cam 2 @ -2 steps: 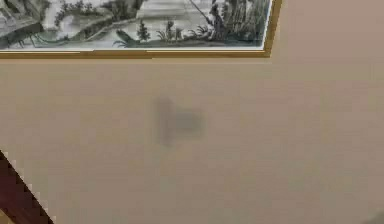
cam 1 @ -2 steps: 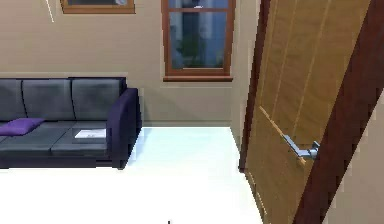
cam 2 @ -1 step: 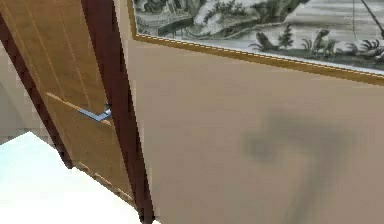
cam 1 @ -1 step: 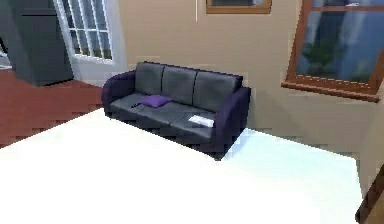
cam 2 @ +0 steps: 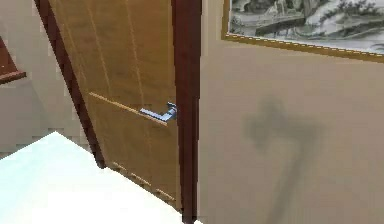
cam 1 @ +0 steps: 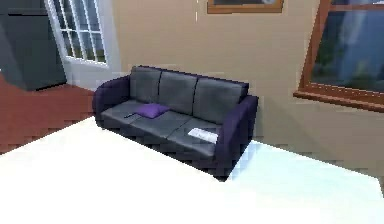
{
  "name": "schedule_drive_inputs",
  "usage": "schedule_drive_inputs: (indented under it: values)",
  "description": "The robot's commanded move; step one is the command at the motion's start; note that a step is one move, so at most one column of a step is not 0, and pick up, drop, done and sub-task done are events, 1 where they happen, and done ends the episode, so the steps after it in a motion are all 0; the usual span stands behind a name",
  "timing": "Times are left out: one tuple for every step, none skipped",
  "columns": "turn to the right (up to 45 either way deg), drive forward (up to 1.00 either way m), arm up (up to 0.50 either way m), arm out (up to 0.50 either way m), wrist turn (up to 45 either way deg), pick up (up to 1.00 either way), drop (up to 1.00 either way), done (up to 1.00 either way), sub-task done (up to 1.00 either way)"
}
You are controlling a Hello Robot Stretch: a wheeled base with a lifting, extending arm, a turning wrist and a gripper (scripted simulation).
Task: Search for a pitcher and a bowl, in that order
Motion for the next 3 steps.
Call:
schedule_drive_inputs:
  values:
    - [-45.0,0.0,0.0,0.0,0.0,0.0,0.0,0.0,0.0]
    - [-12.0,0.0,0.0,0.0,0.0,0.0,0.0,0.0,0.0]
    - [0.0,1.0,0.0,0.0,0.0,0.0,0.0,0.0,0.0]
